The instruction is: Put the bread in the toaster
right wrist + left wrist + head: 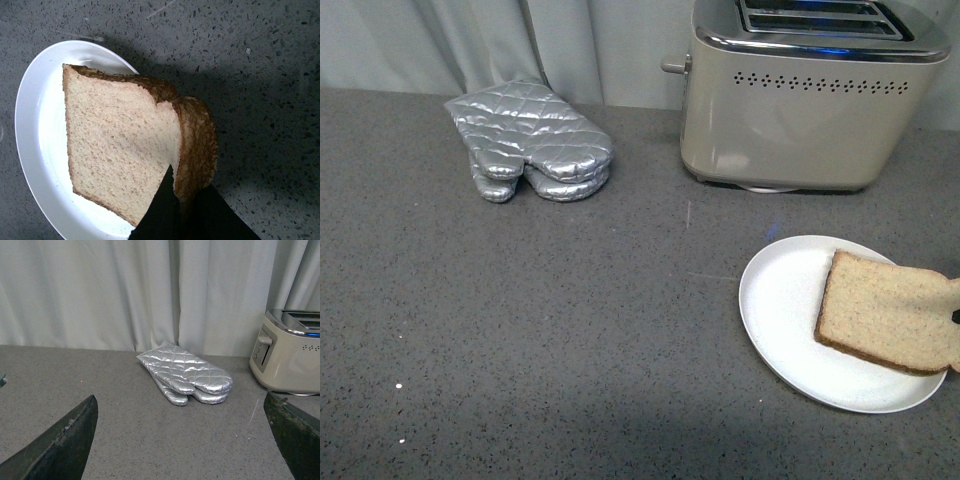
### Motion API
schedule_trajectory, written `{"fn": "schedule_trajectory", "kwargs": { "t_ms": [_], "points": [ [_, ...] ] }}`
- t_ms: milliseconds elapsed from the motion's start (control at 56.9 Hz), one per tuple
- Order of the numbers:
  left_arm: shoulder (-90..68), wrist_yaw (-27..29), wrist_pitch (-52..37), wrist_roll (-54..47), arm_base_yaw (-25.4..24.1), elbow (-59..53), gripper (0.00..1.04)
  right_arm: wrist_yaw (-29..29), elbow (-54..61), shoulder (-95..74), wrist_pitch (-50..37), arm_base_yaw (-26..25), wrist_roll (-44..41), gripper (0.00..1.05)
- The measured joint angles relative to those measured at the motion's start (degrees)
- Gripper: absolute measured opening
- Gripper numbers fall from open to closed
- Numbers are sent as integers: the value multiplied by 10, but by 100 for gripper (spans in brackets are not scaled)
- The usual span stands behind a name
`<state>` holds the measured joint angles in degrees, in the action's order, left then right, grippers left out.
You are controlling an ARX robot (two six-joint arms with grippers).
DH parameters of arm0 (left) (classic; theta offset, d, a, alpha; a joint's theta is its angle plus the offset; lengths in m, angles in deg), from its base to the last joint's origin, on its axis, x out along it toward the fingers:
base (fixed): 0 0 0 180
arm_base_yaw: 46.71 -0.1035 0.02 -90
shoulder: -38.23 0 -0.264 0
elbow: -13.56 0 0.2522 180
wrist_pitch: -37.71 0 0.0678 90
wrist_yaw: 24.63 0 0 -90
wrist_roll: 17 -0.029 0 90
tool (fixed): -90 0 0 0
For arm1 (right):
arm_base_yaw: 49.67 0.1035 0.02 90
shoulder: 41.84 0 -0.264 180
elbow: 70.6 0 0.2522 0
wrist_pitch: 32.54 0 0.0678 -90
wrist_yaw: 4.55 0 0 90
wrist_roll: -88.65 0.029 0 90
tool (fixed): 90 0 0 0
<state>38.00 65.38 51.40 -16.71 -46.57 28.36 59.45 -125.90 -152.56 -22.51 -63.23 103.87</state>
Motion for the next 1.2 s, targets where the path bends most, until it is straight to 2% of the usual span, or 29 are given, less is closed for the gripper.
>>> {"fn": "schedule_trajectory", "kwargs": {
  "t_ms": [141,334,422,528,879,1002,1196],
  "points": [
    [0,0,0,0,0,0,98,-23,0,64,43,2,55,1],
    [0,0,0,0,0,0,98,-16,-1,191,89,36,201,1],
    [0,0,0,0,0,0,98,27,-21,266,108,74,321,1],
    [0,0,0,0,0,0,98,91,-57,310,125,114,420,1],
    [0,0,0,0,0,0,98,325,-221,268,148,218,646,1],
    [0,0,0,0,0,0,98,353,-268,224,162,237,693,1],
    [0,0,0,0,0,0,98,366,-339,156,193,263,760,1]
  ]
}}
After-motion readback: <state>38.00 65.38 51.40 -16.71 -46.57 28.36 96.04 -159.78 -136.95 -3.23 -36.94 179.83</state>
